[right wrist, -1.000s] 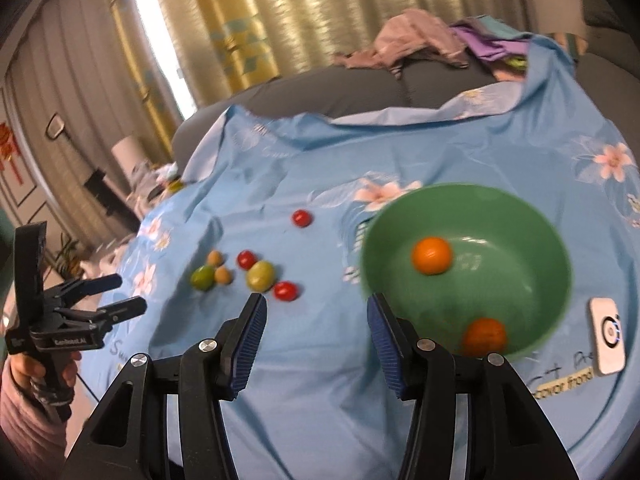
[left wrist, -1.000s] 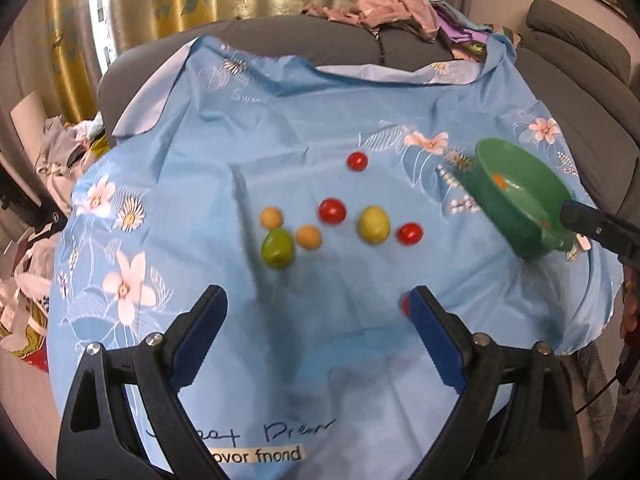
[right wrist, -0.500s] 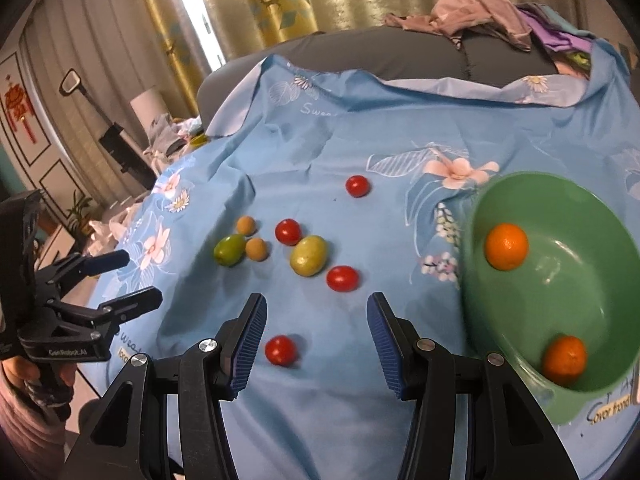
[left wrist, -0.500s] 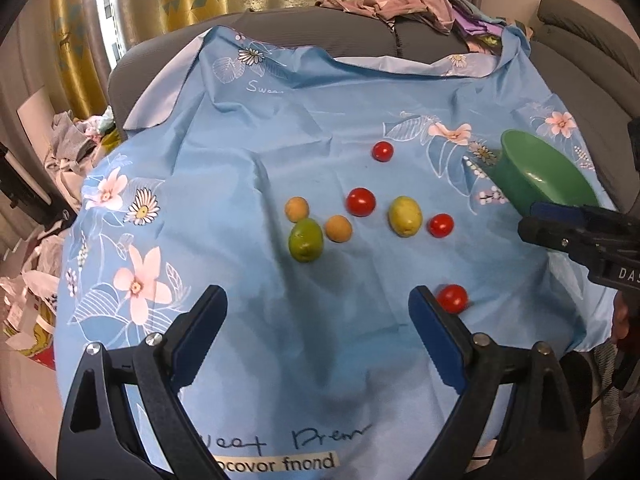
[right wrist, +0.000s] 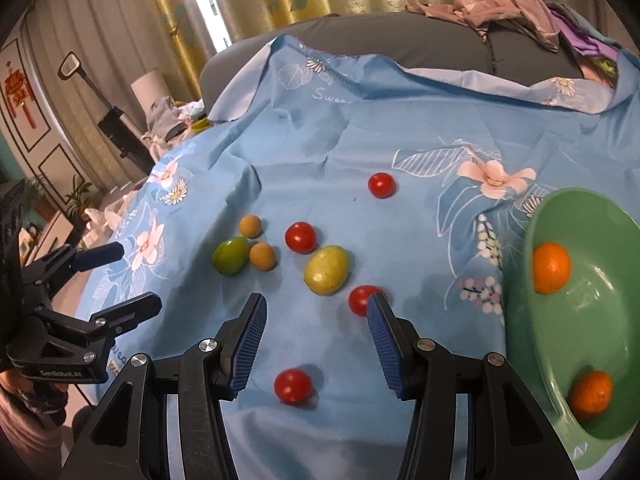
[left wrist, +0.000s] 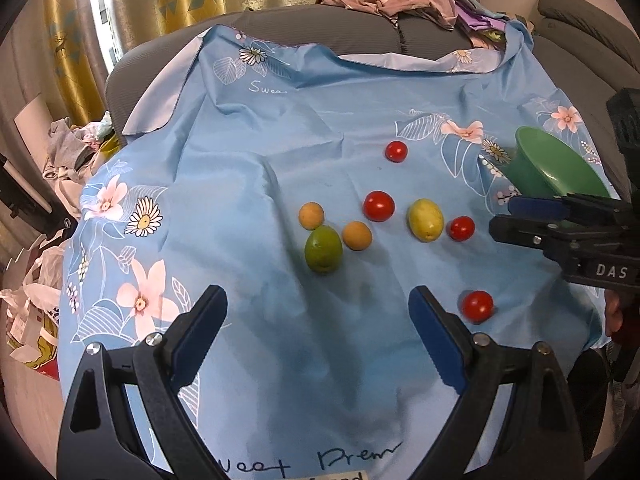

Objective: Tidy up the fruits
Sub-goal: 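Withdraw both tools from the bowl back toward the remaining fruits, then grasp the yellow lemon with the right tool while the left tool grasps the green lime, then carry lemon and lime over the green bowl and open both tools to release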

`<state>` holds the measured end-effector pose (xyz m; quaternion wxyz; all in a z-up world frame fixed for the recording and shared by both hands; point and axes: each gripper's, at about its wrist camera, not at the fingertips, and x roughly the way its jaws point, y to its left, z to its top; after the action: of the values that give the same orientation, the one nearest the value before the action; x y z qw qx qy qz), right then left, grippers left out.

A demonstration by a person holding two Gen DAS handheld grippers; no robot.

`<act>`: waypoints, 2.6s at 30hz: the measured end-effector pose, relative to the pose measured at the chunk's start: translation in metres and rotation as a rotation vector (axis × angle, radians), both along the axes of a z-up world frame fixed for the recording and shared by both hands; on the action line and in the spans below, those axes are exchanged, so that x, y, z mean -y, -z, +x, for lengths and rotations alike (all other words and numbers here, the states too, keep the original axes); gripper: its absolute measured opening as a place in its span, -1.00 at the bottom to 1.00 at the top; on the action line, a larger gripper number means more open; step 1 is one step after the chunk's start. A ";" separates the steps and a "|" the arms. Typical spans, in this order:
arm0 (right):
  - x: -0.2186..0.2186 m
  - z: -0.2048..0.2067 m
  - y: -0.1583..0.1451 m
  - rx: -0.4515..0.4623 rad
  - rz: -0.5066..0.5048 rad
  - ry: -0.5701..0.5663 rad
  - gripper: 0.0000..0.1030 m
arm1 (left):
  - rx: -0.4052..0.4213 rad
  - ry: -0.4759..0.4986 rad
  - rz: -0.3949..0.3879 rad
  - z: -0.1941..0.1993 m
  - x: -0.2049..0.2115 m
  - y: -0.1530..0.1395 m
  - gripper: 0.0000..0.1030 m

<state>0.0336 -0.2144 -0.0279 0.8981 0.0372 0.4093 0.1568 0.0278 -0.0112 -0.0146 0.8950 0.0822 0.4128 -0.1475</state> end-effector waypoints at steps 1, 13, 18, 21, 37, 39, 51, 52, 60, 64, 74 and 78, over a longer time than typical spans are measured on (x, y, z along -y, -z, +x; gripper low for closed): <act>-0.001 0.002 0.002 -0.003 -0.002 -0.004 0.03 | 0.002 0.003 -0.002 0.001 -0.001 0.001 0.79; -0.020 0.042 0.031 -0.049 -0.092 -0.030 0.03 | 0.013 0.084 -0.047 0.022 -0.004 0.006 0.70; -0.027 0.056 0.038 -0.056 -0.133 -0.051 0.03 | -0.006 0.119 -0.039 0.036 0.006 0.012 0.48; -0.031 0.062 0.043 -0.067 -0.153 -0.063 0.03 | -0.029 0.131 -0.026 0.047 0.009 0.018 0.44; -0.024 0.069 0.050 -0.070 -0.114 -0.090 -0.23 | -0.073 0.213 0.188 0.072 0.032 0.043 0.08; -0.021 0.067 0.049 -0.070 -0.092 -0.087 -0.23 | -0.064 0.232 0.244 0.073 0.037 0.045 0.00; -0.008 0.056 0.041 -0.049 -0.040 -0.069 -0.23 | -0.155 0.259 0.281 0.086 0.042 0.060 -0.35; -0.007 0.056 0.041 -0.048 -0.037 -0.069 -0.23 | -0.156 0.253 0.274 0.087 0.042 0.060 -0.35; -0.001 0.050 0.040 -0.044 -0.019 -0.051 -0.23 | -0.169 0.186 0.177 0.083 0.037 0.056 -0.35; 0.002 0.045 0.039 -0.041 -0.010 -0.044 -0.23 | -0.157 0.166 0.120 0.074 0.034 0.046 -0.35; 0.008 0.021 0.025 -0.014 0.024 -0.030 -0.23 | -0.106 0.167 0.020 0.040 0.034 0.010 -0.35; 0.013 0.009 0.015 0.008 0.033 -0.021 -0.23 | -0.089 0.176 0.013 0.033 0.036 0.001 -0.35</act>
<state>0.0424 -0.2278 -0.0429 0.8972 0.0472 0.4036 0.1729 0.0607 -0.0473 -0.0160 0.8588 0.1172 0.4445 -0.2263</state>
